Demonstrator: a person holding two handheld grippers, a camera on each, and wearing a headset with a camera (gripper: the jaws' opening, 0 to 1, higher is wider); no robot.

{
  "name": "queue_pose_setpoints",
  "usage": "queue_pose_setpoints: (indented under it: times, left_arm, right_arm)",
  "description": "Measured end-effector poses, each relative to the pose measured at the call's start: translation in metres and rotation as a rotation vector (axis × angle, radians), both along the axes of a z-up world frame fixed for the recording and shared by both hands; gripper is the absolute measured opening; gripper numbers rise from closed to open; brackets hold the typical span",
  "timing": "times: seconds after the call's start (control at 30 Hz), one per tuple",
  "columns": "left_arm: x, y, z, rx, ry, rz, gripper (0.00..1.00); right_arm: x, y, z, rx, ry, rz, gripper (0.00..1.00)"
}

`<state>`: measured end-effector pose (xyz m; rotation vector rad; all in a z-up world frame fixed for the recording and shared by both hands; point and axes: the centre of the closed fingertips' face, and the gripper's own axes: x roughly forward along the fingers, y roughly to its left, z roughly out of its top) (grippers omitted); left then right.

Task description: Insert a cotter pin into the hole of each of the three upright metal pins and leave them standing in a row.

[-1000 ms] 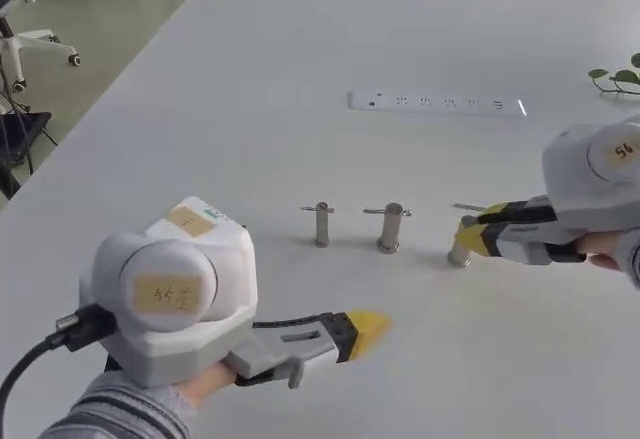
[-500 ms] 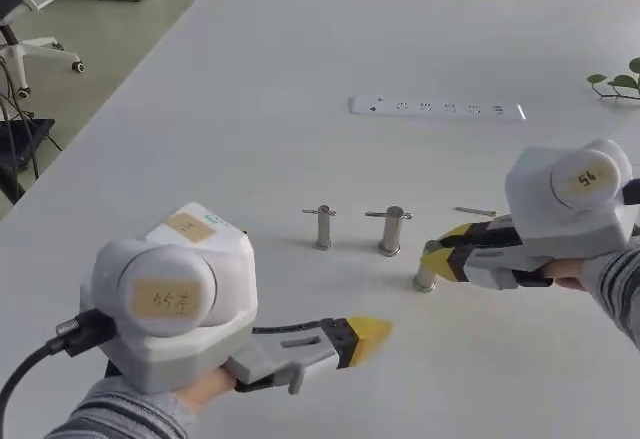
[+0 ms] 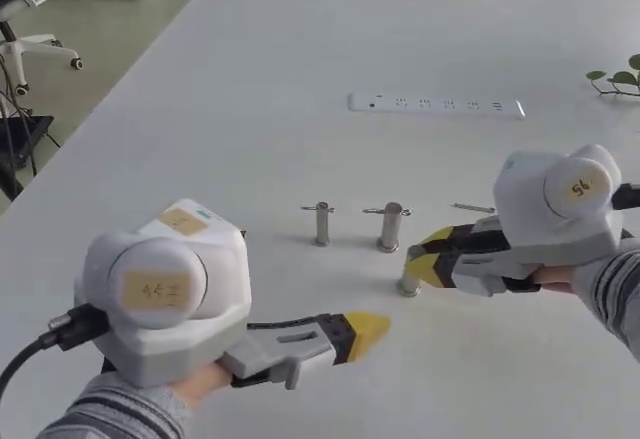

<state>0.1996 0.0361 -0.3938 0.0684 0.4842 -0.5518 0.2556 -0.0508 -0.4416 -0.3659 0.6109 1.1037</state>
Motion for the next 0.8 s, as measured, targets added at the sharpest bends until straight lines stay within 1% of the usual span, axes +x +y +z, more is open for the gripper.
queue_pose_setpoints:
  times: [0.07, 0.17, 0.23, 0.27, 0.33, 0.37, 0.43, 0.5, 0.53, 0.6, 0.73, 0.8]
  left_arm:
    - [0.000, -0.001, 0.000, 0.006, -0.005, -0.006, 0.97]
    - [0.000, -0.003, 0.001, 0.007, -0.005, -0.012, 0.97]
    - [-0.001, -0.004, 0.000, 0.025, -0.005, -0.022, 0.97]
    - [-0.002, -0.005, 0.000, 0.030, -0.005, -0.025, 0.97]
    - [-0.002, -0.005, 0.000, 0.030, -0.005, -0.024, 0.97]
    - [-0.001, -0.005, 0.000, 0.026, -0.004, -0.023, 0.97]
    - [-0.001, -0.004, 0.000, 0.023, -0.004, -0.021, 0.97]
    - [-0.001, -0.004, 0.000, 0.022, -0.003, -0.020, 0.97]
    - [-0.001, -0.004, 0.000, 0.021, -0.003, -0.018, 0.97]
    - [-0.001, -0.004, 0.000, 0.019, -0.003, -0.017, 0.97]
    - [-0.001, -0.004, 0.001, 0.019, -0.005, -0.018, 0.97]
    - [0.000, -0.004, 0.001, 0.017, -0.008, -0.018, 0.97]
  right_arm:
    - [0.000, 0.000, 0.000, 0.002, -0.002, 0.006, 0.08]
    - [-0.001, 0.001, 0.000, 0.031, -0.003, 0.007, 0.09]
    - [-0.002, 0.001, 0.001, 0.036, -0.007, 0.010, 0.11]
    - [-0.003, 0.001, 0.001, 0.038, -0.010, 0.012, 0.13]
    - [-0.004, 0.000, 0.002, 0.046, 0.004, 0.008, 0.17]
    - [-0.006, -0.002, 0.003, 0.046, 0.008, 0.010, 0.18]
    - [-0.008, -0.003, 0.007, 0.051, -0.003, 0.019, 0.18]
    - [-0.009, -0.007, 0.010, 0.056, 0.005, 0.016, 0.20]
    - [-0.009, -0.010, 0.012, 0.059, 0.018, 0.007, 0.22]
    - [-0.008, -0.018, 0.013, 0.049, 0.019, 0.004, 0.26]
    - [-0.004, -0.033, 0.019, 0.027, 0.009, -0.005, 0.25]
    - [0.001, -0.042, 0.023, 0.017, 0.008, -0.016, 0.25]
